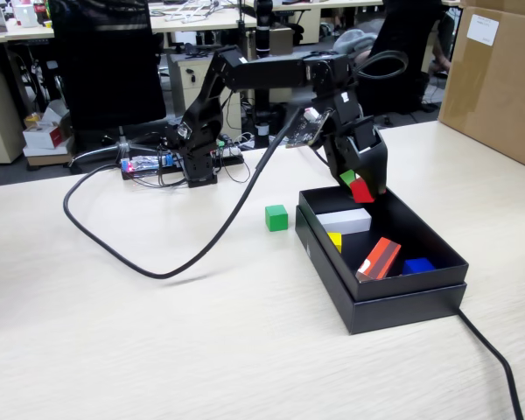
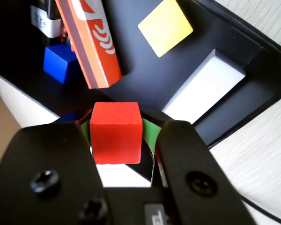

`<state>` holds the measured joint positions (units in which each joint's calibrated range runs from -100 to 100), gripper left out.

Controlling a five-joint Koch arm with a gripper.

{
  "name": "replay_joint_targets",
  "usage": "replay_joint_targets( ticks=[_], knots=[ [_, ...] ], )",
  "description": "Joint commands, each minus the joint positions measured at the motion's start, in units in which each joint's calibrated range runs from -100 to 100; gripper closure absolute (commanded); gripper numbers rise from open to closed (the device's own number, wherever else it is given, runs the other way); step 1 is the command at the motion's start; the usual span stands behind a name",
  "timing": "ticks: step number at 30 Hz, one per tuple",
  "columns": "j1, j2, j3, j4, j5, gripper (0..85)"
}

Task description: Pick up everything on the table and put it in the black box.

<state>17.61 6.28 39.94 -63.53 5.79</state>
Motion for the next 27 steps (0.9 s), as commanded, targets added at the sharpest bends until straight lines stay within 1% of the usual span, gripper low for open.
replay_joint_targets(
  ticks=[1,2,6,13,14,15,19,20,22,23,27],
  knots=[
    [0.2,-0.1,4.3,0.7,-2.6,84.6],
    [0.2,0.7,4.2,0.7,-3.3,84.6],
    [0.2,3.3,2.9,0.8,-4.6,84.6],
    [0.0,5.3,0.1,1.4,-4.4,84.3],
    [-0.1,5.5,-0.2,1.5,-4.4,82.3],
    [-0.2,5.6,-1.0,1.5,-4.4,78.5],
    [-0.6,5.6,-3.8,1.7,-4.1,76.3],
    [-0.7,5.6,-4.2,1.7,-4.1,71.0],
    [-0.8,5.0,-4.3,1.7,-4.1,70.4],
    [-0.9,4.9,-4.2,1.7,-4.1,66.8],
    [-1.0,3.9,-4.3,1.6,-4.1,58.7]
  ],
)
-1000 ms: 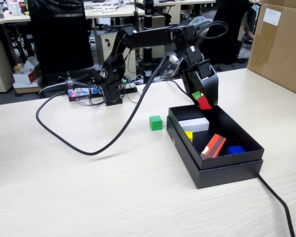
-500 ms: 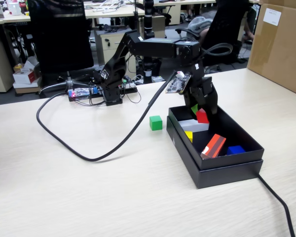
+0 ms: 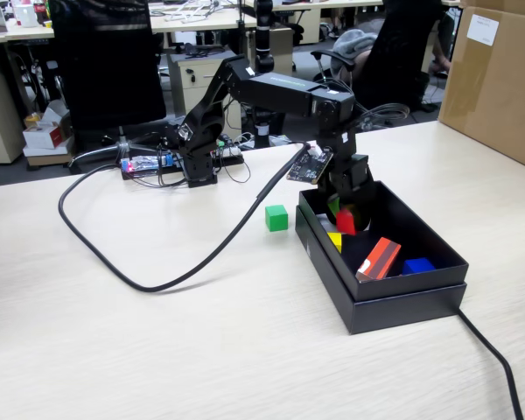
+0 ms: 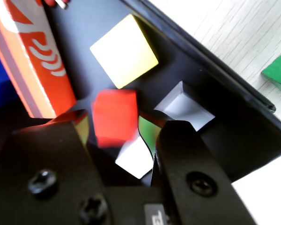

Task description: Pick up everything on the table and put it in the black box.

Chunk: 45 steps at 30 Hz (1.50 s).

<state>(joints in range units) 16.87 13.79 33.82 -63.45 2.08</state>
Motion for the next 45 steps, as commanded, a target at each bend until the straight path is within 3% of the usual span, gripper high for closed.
replay_joint_targets(
  ticks=[1,7,10,15,29,37,45],
  knots=[
    [-0.4,-4.4,1.8,1.5,-0.4,57.5],
    [-0.7,-11.5,2.2,0.9,-0.5,57.3],
    [-0.7,-17.2,1.9,-1.2,-0.5,49.2],
    [-1.2,-30.0,-0.5,-2.2,-0.2,46.8],
    [-2.6,-64.7,-31.0,-2.5,1.7,40.2],
    [-3.5,-71.4,-45.2,-1.2,5.0,37.6],
    [-4.6,-69.8,-54.9,4.6,5.9,37.6]
  ],
)
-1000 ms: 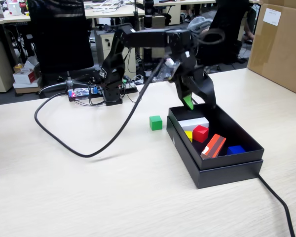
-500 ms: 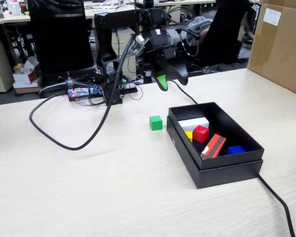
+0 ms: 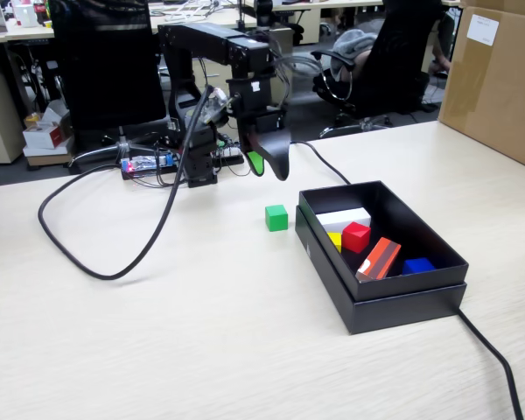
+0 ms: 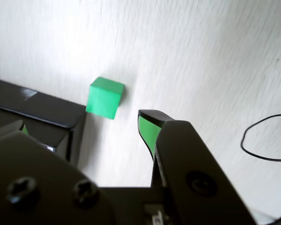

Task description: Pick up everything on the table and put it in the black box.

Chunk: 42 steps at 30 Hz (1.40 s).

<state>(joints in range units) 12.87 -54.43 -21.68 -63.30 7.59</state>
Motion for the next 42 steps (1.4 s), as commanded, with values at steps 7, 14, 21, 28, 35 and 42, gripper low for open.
replay_joint_targets(
  ticks=[7,14,21,28,35,42],
  knots=[
    [-0.3,6.2,-1.0,9.3,1.6,37.8],
    [0.7,8.7,-1.3,10.2,2.9,37.8],
    [1.9,9.7,-3.5,10.2,4.7,37.8],
    [1.7,12.7,-5.2,12.7,4.7,37.6],
    [1.4,16.6,-5.9,14.9,4.7,37.6],
    [1.2,19.7,-5.8,16.5,4.7,37.8]
  ],
)
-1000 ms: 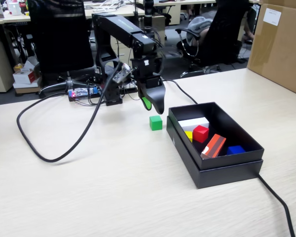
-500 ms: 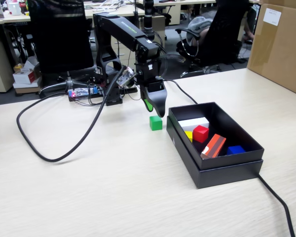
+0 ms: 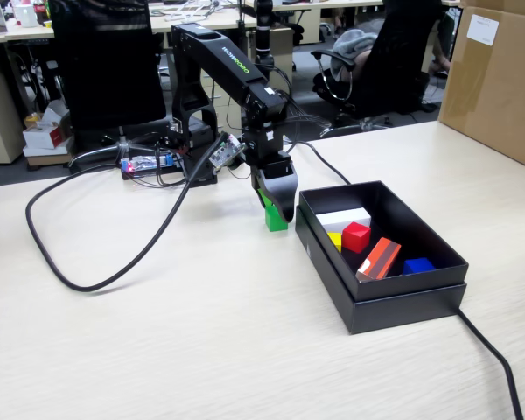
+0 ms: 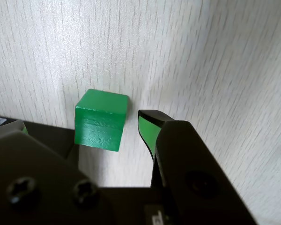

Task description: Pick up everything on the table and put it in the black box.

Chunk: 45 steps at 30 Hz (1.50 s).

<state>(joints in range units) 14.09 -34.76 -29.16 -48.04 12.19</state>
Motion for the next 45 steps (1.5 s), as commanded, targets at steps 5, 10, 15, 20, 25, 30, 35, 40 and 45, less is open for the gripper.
replay_joint_targets(
  ticks=[5,10,15,20,25,30,35,40,45],
  knots=[
    [0.0,1.5,1.7,1.8,0.1,37.9],
    [0.0,3.5,2.0,2.5,0.0,40.8],
    [0.0,6.0,1.7,2.6,0.1,46.0],
    [-0.4,6.7,1.6,2.6,0.4,57.1],
    [-0.7,6.4,1.6,2.6,0.5,69.7],
    [-1.3,4.3,2.2,2.4,0.4,80.9],
    [-1.8,-2.5,3.9,-1.5,0.1,81.0],
    [-2.0,-11.2,8.6,-6.3,-2.0,80.6],
    [-2.1,-15.2,17.9,-10.1,-5.1,80.7]
  ],
)
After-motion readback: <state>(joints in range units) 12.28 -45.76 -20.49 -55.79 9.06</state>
